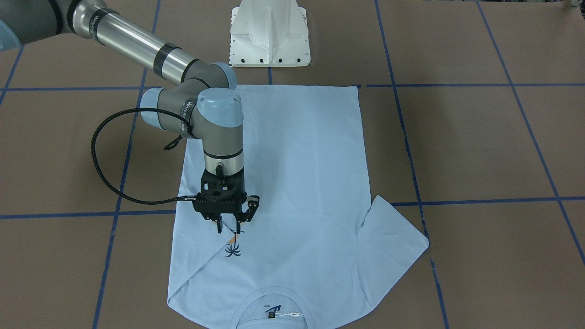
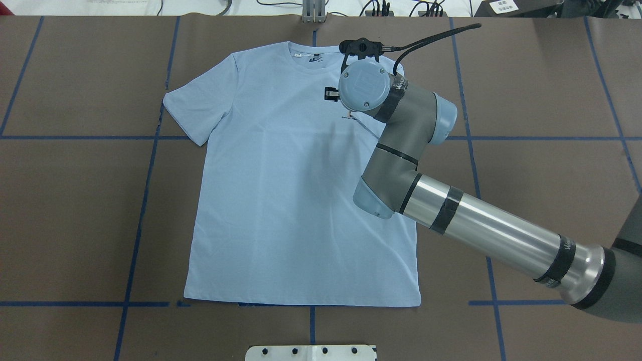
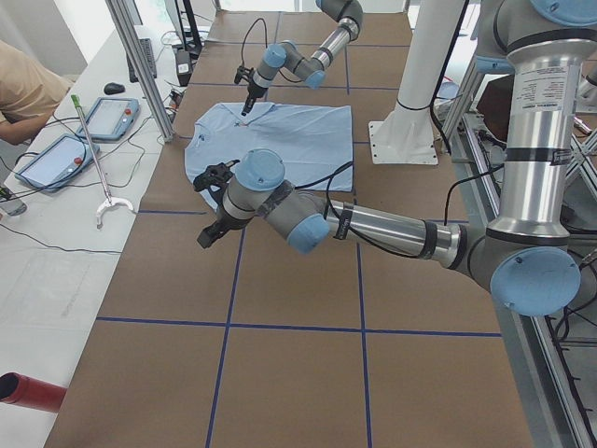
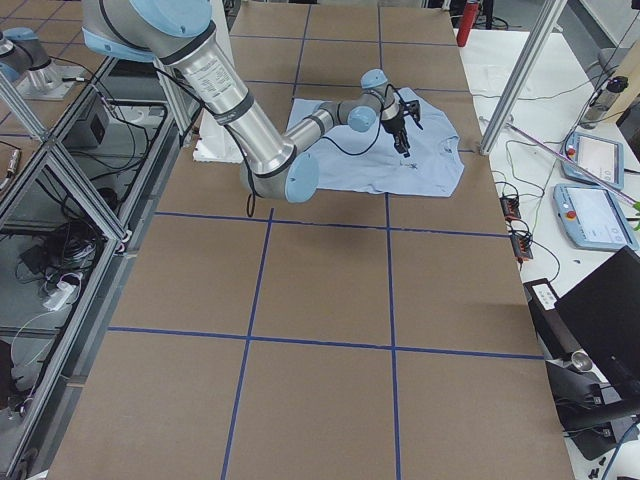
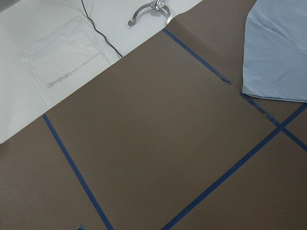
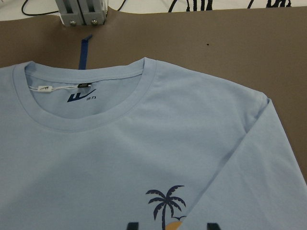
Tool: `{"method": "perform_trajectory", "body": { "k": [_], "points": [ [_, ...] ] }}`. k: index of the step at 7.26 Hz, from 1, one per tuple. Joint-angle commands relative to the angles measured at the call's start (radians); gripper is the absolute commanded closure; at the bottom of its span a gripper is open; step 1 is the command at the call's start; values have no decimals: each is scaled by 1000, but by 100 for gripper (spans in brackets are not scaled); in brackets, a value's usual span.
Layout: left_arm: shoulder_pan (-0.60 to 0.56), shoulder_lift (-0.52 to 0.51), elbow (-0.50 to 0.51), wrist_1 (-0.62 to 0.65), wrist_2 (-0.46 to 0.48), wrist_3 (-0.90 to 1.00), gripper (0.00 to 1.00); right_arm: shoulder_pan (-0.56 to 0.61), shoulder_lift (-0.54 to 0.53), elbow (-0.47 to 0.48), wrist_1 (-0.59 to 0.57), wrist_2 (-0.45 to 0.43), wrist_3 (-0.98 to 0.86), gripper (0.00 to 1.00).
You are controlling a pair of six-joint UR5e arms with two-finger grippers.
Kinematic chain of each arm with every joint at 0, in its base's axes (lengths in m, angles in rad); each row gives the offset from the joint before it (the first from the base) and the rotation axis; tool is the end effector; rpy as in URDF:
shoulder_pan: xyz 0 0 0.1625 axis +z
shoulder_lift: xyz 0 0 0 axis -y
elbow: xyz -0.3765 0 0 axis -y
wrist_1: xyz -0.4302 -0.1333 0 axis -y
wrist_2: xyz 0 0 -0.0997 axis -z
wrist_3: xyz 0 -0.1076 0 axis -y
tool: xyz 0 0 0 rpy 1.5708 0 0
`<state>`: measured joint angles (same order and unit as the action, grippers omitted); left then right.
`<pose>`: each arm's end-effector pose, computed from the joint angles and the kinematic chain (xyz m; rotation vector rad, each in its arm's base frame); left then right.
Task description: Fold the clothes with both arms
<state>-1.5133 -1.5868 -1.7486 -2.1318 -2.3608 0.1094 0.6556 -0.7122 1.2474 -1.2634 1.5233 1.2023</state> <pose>-0.0250 -0.5550 0.4430 0.7376 0.7365 0.4494 -0.5510 -0.5984 0.1863 0.4534 -0.7152 0.2898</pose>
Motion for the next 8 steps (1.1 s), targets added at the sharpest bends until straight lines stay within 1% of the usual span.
{"method": "perform_trajectory", "body": {
  "k": [1,2,3,4,5,6,7,8],
  "points": [
    [7,-24,26,-8,2,-2,0,95,52,9,-115,166,-35,0],
    [10,-60,24,-8,6,-55,0,148,51,10,-123,239,-105,0],
    [56,-85,30,-51,18,-154,0,218,39,10,-123,323,-197,0],
    [132,-125,32,-72,69,-266,0,308,-2,33,-123,454,-302,0],
    [244,-189,52,-68,104,-372,0,391,-73,84,-123,544,-410,0],
    [307,-244,85,-74,189,-508,0,465,-148,128,-122,614,-520,0],
    [359,-275,107,-80,297,-616,0,531,-197,138,-122,674,-603,0],
    [417,-330,163,-101,334,-740,0,599,-242,141,-122,725,-721,0]
  ]
}}
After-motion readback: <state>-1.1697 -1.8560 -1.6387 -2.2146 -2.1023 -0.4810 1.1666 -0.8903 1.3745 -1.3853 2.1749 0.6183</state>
